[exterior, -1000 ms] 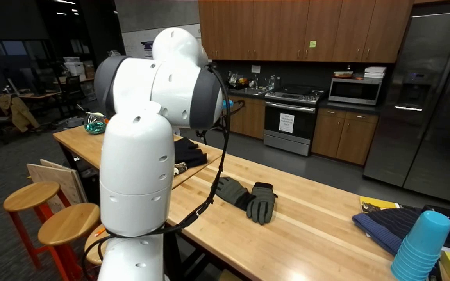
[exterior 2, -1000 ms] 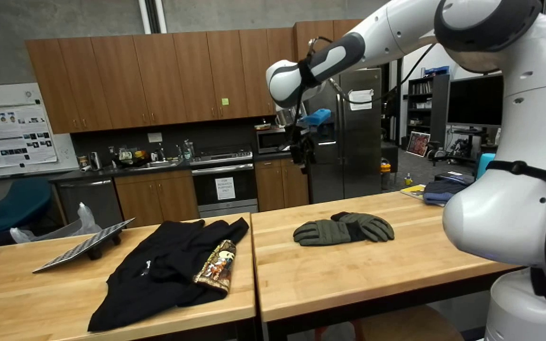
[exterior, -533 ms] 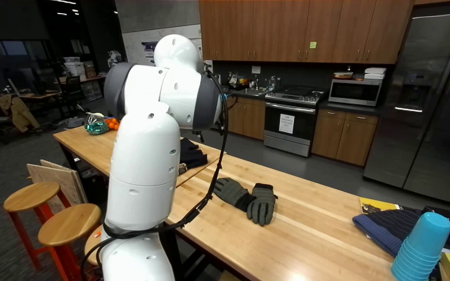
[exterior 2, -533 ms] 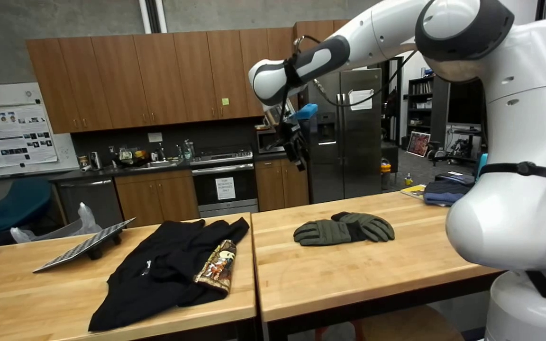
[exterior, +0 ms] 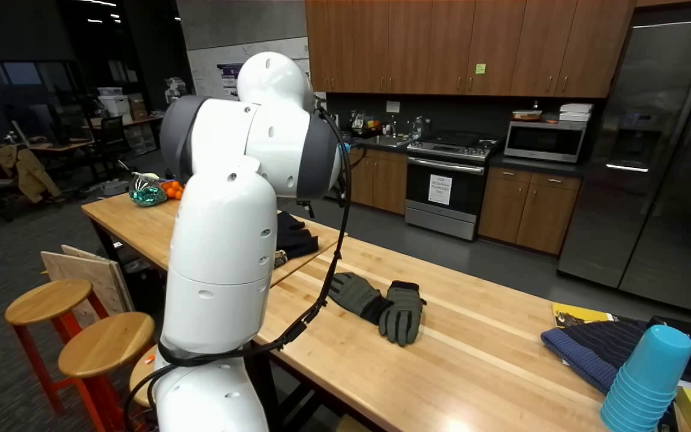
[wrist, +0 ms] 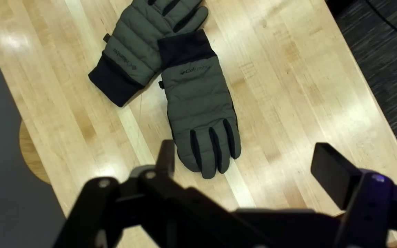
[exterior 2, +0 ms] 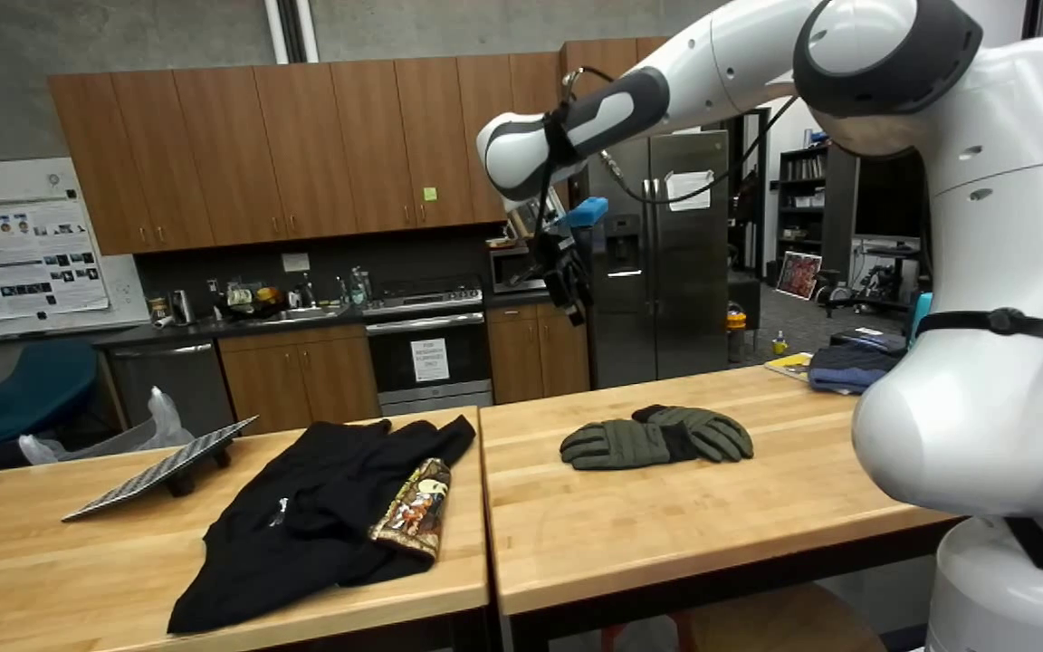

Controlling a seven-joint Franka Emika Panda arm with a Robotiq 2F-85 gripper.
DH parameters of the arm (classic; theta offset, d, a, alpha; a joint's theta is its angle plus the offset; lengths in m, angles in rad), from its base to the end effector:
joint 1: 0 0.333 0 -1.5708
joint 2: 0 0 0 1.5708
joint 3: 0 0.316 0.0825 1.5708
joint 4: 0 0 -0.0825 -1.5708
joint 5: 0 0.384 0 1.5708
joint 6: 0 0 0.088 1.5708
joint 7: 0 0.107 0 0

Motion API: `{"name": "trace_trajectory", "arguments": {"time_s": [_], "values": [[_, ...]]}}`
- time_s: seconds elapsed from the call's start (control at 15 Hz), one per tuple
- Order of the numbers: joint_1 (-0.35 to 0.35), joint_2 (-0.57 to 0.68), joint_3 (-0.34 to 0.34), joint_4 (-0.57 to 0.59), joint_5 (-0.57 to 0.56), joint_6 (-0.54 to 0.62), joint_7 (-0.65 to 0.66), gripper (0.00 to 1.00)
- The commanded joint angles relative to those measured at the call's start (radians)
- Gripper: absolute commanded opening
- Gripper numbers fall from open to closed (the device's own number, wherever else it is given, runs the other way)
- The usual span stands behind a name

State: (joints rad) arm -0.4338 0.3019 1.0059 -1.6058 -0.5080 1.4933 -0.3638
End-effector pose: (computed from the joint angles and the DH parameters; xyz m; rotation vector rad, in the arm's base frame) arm 0.5507 0.2197 0.5027 2.5073 1.3379 -0.3424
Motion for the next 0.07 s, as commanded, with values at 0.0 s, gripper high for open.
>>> {"name": "trace_trajectory", "arguments": {"time_s": [0.0], "values": [[0.139,-0.062,-0.185,-0.002,0.07,0.029,-0.046,1.0]]}}
